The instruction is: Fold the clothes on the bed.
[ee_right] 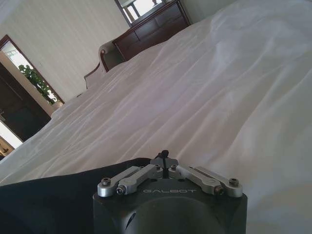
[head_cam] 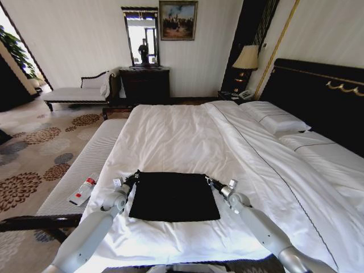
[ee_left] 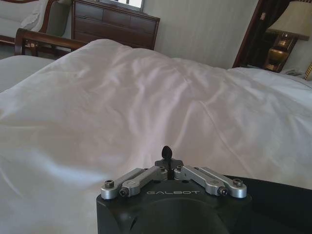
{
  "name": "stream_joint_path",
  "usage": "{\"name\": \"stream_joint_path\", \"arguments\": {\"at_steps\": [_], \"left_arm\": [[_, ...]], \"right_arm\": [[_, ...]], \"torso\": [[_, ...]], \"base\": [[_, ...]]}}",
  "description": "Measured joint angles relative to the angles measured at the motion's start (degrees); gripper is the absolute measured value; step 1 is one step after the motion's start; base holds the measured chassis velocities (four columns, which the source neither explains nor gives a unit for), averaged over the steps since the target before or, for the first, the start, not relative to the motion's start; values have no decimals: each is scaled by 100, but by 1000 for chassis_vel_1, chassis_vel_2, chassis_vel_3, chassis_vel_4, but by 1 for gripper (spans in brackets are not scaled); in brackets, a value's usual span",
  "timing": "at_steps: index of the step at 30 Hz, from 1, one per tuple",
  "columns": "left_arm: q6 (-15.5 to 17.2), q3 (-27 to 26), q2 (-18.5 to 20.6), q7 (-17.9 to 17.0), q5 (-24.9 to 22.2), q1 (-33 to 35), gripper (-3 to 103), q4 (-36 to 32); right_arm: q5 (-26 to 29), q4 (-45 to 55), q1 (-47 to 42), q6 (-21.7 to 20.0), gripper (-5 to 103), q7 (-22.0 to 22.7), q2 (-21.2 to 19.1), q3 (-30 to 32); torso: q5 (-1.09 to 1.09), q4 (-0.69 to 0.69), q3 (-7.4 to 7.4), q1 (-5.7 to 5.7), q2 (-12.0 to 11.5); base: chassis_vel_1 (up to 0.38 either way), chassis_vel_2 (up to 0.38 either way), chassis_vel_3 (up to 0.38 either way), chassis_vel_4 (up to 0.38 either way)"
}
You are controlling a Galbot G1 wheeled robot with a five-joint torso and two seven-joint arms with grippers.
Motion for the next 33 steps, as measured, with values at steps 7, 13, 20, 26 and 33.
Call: {"name": "stream_joint_path", "arguments": {"at_steps": [7,13,20,26,33], "left_arm": [[-92,-269,170,-218,-120,184,1,-513],[-123,-548,435,-414,-328,400,1,-1359],[-112,-1055,938,-729,-527,686,1,-2664],[-139,-1378,1483,-789,-578,835,1,-3355],[-136,-1652,1730,-834,-774,962,1,-3694]], "right_arm": [[-703,904,-352,576,0,-38,-254,477],[-721,1727,-544,694,0,333,-464,760],[-586,3302,-804,745,0,1087,-713,1203],[-396,4307,-1084,613,0,1620,-840,1642],[-298,4886,-1506,549,0,1739,-954,2071]], "torso": [[-1,0,0,0,0],[0,0,0,0,0],[-1,1,-1,0,0],[-1,1,-1,0,1],[-1,-2,-1,0,0]], "base": [[0,0,0,0],[0,0,0,0],[0,0,0,0],[0,0,0,0],[0,0,0,0]]}}
